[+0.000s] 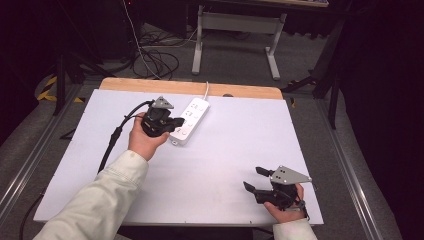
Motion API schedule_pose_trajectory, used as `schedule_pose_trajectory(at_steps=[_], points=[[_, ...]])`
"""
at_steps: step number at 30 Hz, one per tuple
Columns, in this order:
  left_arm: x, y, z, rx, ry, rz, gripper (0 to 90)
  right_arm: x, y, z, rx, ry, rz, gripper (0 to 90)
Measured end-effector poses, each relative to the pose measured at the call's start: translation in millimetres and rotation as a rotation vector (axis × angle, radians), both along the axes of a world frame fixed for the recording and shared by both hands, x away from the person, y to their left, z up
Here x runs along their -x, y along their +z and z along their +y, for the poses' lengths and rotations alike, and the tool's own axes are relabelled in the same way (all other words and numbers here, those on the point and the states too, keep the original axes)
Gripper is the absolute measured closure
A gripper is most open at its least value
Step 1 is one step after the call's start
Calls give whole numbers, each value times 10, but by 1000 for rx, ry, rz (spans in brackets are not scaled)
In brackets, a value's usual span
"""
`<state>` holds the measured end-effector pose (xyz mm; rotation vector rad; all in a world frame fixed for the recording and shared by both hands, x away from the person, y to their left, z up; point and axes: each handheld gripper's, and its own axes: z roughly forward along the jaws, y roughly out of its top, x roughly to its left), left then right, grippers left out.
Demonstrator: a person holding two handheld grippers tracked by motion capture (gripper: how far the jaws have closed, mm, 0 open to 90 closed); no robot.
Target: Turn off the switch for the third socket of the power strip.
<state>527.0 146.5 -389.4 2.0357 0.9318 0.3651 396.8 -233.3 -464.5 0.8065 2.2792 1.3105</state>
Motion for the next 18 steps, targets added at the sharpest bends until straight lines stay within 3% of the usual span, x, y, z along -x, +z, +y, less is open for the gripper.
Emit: schedule_pose_trajectory(at_steps=[4,18], points=[[-56,-50,-56,-10,4,-15,898,-2,1,-3,0,1,0,327],[-271,-258,-155,16,54,-30,898,-6,-4,-11,-7,5,1,323]])
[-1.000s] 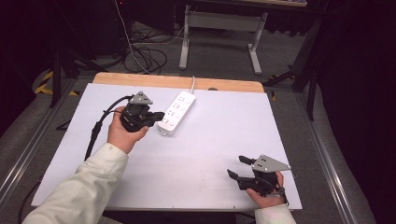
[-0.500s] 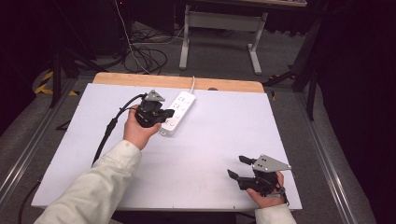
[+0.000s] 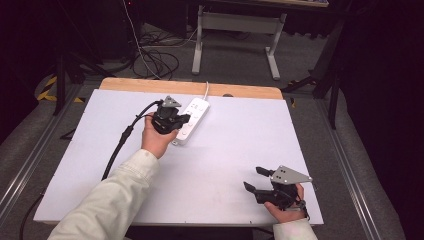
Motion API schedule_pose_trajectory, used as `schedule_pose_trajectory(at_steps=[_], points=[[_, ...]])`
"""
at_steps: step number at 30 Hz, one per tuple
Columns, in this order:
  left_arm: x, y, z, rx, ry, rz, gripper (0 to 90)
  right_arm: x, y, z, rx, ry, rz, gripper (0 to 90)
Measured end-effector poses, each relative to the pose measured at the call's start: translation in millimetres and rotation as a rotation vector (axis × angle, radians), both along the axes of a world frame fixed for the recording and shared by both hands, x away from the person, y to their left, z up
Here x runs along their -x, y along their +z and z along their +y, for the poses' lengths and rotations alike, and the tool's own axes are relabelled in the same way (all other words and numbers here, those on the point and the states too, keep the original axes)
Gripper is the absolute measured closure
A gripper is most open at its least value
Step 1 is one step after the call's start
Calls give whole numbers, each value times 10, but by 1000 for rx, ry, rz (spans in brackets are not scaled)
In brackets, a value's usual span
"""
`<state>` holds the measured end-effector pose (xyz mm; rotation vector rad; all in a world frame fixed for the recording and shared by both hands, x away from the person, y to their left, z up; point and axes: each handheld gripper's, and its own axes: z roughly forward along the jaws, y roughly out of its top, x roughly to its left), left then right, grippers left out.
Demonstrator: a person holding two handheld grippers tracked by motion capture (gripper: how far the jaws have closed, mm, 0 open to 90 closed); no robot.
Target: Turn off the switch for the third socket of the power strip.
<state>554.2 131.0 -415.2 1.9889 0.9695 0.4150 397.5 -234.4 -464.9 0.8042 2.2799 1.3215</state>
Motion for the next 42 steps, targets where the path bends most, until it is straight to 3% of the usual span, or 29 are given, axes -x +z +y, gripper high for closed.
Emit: schedule_pose_trajectory(at_steps=[13,24,42], points=[[-155,-204,-46,-44,33,-3,898,-3,-2,-5,-2,4,3,322],[-258,-373,-106,-39,49,21,898,-7,-5,-9,-5,8,5,322],[-308,-488,-187,-59,83,32,898,-11,-6,-18,-10,13,6,322]])
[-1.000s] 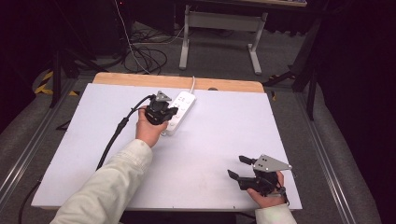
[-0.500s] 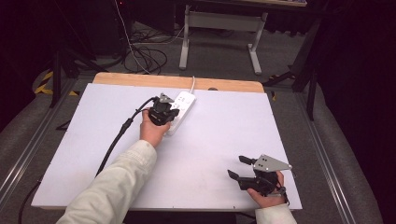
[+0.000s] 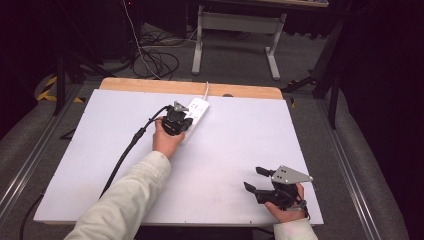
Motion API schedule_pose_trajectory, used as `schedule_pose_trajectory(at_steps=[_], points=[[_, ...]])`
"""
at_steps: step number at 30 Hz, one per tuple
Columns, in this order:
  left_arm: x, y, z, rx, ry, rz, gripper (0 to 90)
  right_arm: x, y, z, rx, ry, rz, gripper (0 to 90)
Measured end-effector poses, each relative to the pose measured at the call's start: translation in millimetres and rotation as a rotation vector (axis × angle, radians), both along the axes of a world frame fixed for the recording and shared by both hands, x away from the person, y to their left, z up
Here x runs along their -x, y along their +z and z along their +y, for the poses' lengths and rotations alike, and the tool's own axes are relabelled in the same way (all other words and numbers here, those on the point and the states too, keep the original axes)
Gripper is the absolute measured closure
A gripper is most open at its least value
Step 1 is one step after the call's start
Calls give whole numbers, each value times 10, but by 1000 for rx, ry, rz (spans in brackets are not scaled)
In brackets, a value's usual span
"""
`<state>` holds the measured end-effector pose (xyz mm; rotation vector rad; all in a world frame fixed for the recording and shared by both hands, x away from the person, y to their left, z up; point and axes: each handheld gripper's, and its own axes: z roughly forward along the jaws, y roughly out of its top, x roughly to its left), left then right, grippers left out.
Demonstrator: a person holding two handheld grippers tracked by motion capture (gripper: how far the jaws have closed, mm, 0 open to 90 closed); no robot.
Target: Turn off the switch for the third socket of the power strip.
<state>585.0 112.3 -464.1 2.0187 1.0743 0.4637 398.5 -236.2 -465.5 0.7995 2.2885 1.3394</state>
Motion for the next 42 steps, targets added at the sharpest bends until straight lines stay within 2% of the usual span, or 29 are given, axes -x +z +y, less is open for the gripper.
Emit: schedule_pose_trajectory(at_steps=[4,8,12,18,25,31,37,40,42], points=[[-8,0,-6,-16,5,-5,898,1,1,-1,-2,1,-1,322],[-13,-5,-10,-8,4,3,898,2,0,-2,-3,2,0,321],[-21,-7,-15,-22,7,0,899,1,0,-1,-4,3,0,322],[-24,-4,-29,-25,8,19,899,2,0,1,-4,4,2,321],[-31,25,-70,-78,7,22,899,5,0,2,-5,5,3,322],[-18,28,-103,-89,19,21,900,4,0,3,-4,7,3,321],[-28,37,-103,-81,27,39,900,6,-1,5,-2,7,3,321],[-23,43,-120,-104,27,31,900,4,-1,5,-2,6,4,321],[-24,44,-124,-103,31,33,900,4,-2,7,-2,6,5,321]])
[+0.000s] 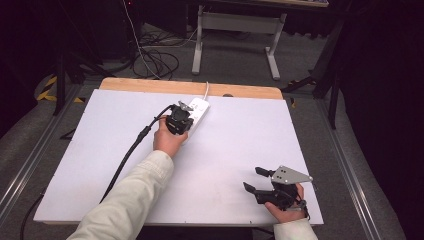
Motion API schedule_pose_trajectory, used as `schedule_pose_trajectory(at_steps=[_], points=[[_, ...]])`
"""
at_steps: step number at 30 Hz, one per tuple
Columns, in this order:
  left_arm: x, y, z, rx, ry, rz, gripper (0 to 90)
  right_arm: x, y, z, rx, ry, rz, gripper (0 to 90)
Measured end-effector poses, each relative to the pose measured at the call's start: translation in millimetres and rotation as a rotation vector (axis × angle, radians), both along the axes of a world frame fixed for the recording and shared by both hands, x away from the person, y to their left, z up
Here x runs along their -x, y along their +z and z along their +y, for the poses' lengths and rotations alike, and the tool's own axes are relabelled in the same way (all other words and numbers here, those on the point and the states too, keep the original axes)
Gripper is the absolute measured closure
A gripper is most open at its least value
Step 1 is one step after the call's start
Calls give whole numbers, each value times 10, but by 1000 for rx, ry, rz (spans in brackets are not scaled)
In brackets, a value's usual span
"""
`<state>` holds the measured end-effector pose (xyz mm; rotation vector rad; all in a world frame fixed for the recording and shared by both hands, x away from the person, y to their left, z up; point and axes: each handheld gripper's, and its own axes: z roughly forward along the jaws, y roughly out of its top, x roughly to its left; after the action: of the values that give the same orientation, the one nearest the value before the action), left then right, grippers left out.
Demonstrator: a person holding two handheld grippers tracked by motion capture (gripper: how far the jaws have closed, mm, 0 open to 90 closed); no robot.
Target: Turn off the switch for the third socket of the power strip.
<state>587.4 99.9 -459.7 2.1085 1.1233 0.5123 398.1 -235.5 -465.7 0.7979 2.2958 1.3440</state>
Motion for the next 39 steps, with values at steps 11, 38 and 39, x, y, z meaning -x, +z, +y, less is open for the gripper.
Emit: schedule_pose_trajectory(at_steps=[11,38,39], points=[[14,18,-70,-66,-1,-15,900,0,-2,4,3,-1,2,321],[3,189,-10,-35,-35,8,900,-16,-10,2,-5,-1,7,320],[15,223,-8,-26,-38,0,900,-16,-10,3,-5,0,7,320]])
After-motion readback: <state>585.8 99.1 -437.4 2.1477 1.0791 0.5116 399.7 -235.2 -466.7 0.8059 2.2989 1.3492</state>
